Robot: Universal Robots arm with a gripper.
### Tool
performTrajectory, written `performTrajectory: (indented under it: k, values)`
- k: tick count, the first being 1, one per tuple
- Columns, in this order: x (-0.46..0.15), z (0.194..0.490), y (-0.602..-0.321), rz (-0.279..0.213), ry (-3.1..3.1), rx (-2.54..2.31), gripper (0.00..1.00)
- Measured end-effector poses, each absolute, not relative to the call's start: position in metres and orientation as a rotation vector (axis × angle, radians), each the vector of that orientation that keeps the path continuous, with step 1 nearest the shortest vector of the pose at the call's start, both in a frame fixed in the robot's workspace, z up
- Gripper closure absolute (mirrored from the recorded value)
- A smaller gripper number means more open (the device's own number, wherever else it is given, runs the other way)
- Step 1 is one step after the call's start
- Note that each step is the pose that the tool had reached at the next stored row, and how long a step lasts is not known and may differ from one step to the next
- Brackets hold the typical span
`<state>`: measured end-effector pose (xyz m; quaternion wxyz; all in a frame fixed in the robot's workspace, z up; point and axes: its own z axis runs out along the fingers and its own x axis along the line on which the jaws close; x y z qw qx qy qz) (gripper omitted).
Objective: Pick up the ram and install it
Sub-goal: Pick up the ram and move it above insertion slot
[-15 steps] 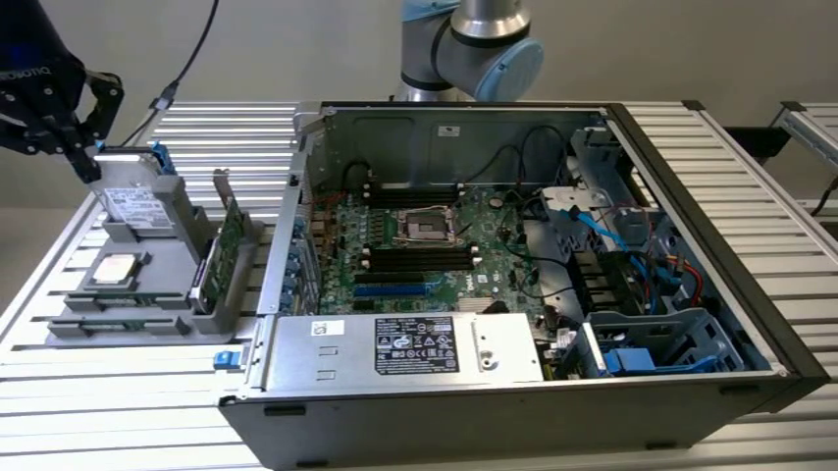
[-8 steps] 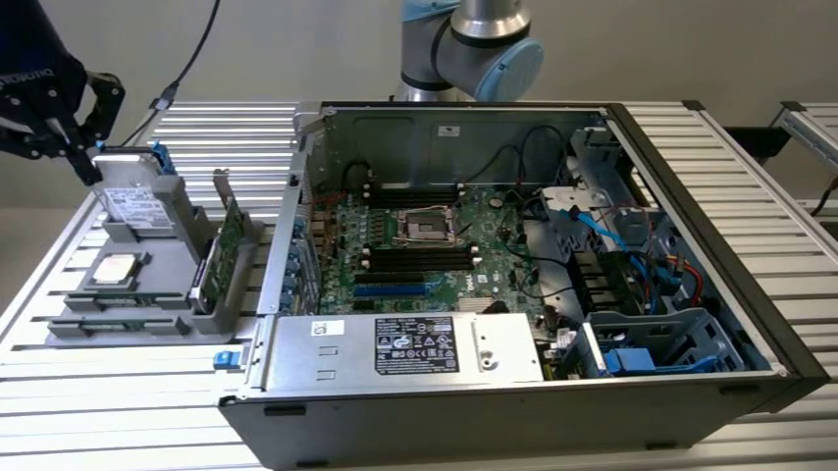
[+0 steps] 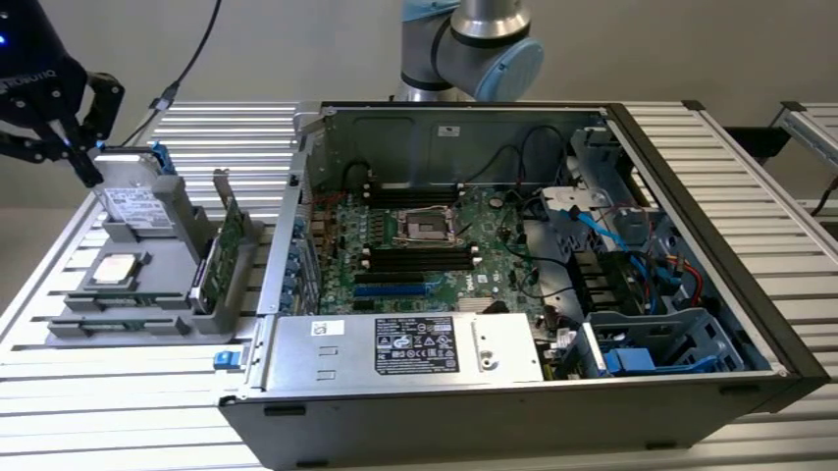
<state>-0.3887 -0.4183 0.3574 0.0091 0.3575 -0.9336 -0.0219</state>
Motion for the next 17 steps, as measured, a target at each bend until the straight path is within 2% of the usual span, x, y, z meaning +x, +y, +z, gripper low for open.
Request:
performTrajectory:
  k: [17]
  values:
    - [-0.3888,0.3544,-0.4183,-0.063,-2.705,1.548,0.9]
